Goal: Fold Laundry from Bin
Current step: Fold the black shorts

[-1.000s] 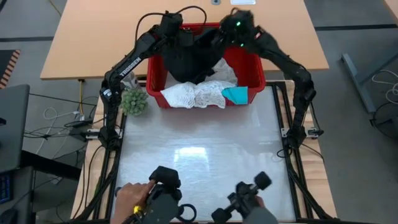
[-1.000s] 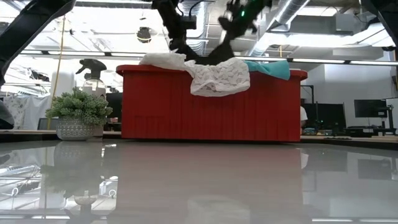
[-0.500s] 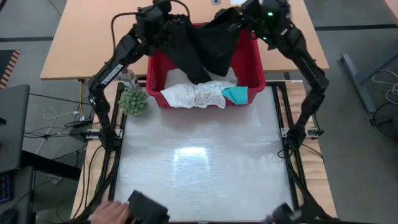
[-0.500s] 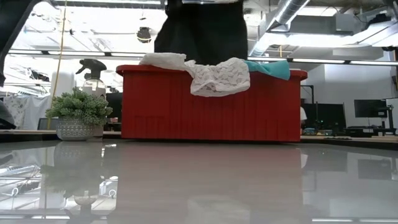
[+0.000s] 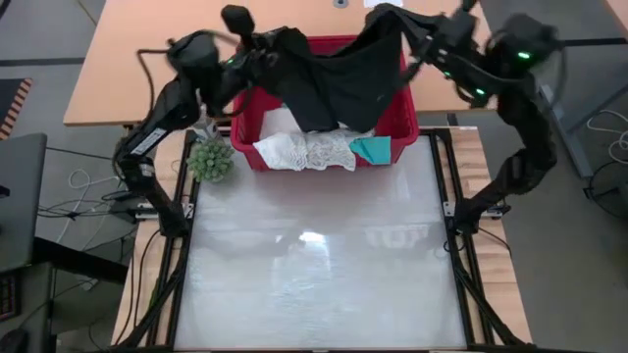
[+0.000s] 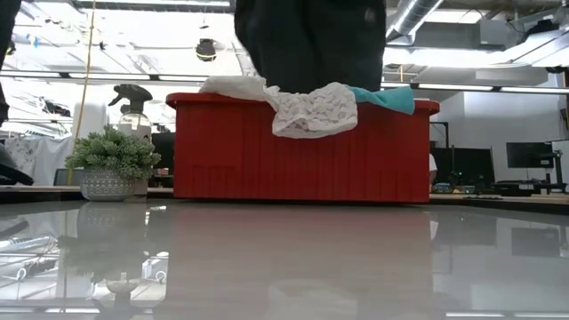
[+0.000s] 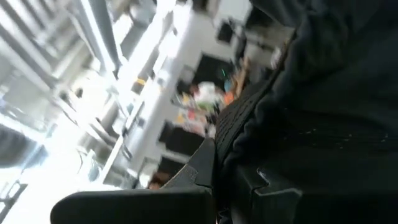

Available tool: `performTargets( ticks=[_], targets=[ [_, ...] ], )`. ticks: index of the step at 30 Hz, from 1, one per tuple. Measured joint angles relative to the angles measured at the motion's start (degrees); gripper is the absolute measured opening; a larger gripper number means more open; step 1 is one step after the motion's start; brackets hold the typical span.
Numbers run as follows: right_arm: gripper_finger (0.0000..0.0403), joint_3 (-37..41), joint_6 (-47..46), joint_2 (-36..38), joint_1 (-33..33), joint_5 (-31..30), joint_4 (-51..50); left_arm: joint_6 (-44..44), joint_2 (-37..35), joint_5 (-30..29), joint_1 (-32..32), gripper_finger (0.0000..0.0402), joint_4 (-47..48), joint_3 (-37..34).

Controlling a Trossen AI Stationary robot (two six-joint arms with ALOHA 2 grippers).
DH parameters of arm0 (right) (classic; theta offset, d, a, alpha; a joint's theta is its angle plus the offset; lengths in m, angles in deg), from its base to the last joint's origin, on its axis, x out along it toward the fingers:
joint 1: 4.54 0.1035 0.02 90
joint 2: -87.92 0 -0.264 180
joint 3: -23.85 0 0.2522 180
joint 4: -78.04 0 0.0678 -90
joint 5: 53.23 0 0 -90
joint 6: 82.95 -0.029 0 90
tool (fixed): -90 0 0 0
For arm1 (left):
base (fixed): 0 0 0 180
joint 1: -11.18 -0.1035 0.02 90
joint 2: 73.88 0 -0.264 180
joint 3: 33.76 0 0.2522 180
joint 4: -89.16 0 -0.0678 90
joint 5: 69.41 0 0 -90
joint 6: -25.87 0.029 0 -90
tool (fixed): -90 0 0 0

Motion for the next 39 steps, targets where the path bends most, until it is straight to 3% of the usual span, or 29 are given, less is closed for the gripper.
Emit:
performTargets(
  ticks=[13,20,25,32,36,39],
  targets=[
    [0.0017,0.0,5.36,3.31,22.49,0.26,0.95,-2.67,-3.87,-0.22,22.84,0.0,-5.36,0.02],
    [0.0017,0.02,0.28,2.07,34.49,-1.94,-4.21,-10.1,-3.87,-14.0,33.8,0.0,2.93,0.02],
    [0.0017,0.04,-9.59,-0.27,41.44,-8.59,-8.61,-22.6,-3.83,-20.98,41.24,0.0,13.33,0.02],
    [0.0017,0.09,-25.71,-6.34,48.74,-17.74,-10.23,-45.11,-3.83,-22.69,50.05,0.0,29.45,0.04],
    [0.0017,0.09,-35.11,-9.9,51.39,-23.89,-11.44,-64.16,-3.83,-18.14,53.78,0.0,39.22,0.04],
    [0.0017,0.09,-40.96,-12.62,52.75,-25.27,-10.65,-77.79,-3.83,-11.64,56.4,0.0,43.3,0.04]
  ],
)
